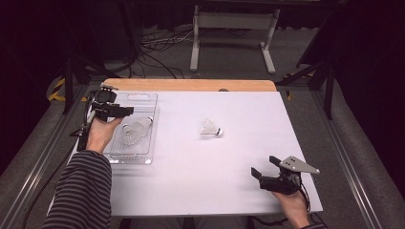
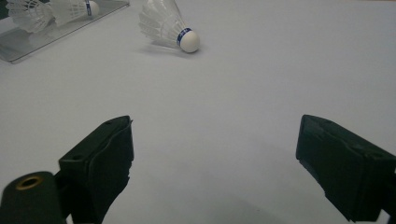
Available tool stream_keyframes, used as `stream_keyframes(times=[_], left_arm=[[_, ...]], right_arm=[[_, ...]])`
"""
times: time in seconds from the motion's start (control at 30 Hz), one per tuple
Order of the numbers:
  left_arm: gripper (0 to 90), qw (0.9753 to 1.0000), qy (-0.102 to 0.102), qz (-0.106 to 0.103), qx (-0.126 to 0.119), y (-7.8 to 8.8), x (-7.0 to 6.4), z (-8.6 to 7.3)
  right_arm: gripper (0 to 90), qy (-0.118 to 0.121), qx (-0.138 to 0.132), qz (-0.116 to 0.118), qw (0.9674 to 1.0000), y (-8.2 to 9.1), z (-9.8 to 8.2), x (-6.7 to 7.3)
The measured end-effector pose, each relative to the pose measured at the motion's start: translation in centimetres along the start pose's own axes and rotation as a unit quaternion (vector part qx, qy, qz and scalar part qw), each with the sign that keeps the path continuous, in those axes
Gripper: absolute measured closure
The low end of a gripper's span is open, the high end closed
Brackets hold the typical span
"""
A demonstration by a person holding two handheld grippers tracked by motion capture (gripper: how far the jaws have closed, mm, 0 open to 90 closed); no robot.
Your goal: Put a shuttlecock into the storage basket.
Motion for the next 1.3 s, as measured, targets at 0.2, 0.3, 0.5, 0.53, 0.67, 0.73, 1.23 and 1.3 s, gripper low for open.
stream_keyframes(times=[0.2, 0.3, 0.5, 0.53, 0.67, 0.73, 1.23, 1.3], left_arm=[[38.6, 0.9998, -0.008, -0.009, -0.015, 0.7, -0.5, -0.4], [38.5, 0.9996, -0.011, -0.013, -0.024, 1.0, -0.6, -0.6], [37.5, 0.999, -0.019, -0.023, -0.033, 1.3, -1.0, -1.0], [37.4, 0.999, -0.016, -0.025, -0.034, 1.4, -1.2, -1.1], [37.0, 0.9986, -0.025, -0.03, -0.036, 1.6, -1.3, -1.3], [36.8, 0.9985, -0.025, -0.03, -0.037, 1.6, -1.4, -1.3], [35.7, 0.9972, -0.03, -0.046, -0.052, 2.4, -1.7, -2.2], [35.6, 0.997, -0.028, -0.047, -0.055, 2.6, -1.7, -2.3]], right_arm=[[11.9, 0.002, -0.001, -0.001, 1.0, 0.0, 0.0, 0.0], [11.9, 0.001, -0.002, -0.001, 1.0, 0.0, 0.0, 0.0], [11.9, -0.001, -0.002, -0.002, 1.0, 0.0, 0.0, 0.0], [11.9, -0.001, -0.003, -0.002, 1.0, 0.0, 0.0, 0.0], [11.9, -0.002, -0.003, -0.002, 1.0, 0.0, 0.0, 0.0], [11.9, -0.002, -0.002, -0.002, 1.0, 0.0, 0.0, 0.0], [11.9, -0.002, -0.004, -0.001, 1.0, 0.1, 0.0, 0.0], [12.0, -0.004, -0.004, -0.002, 1.0, 0.1, 0.0, 0.0]])
Point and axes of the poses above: each handheld gripper's, and its own axes: y roughly backward along the jaws, z roughly out of its top, x roughly to its left, the point moved 2 cm from there along -y, roughly forward along the jaws, and after that the axes turned 13 degrees about z, right-handed, at the moved point
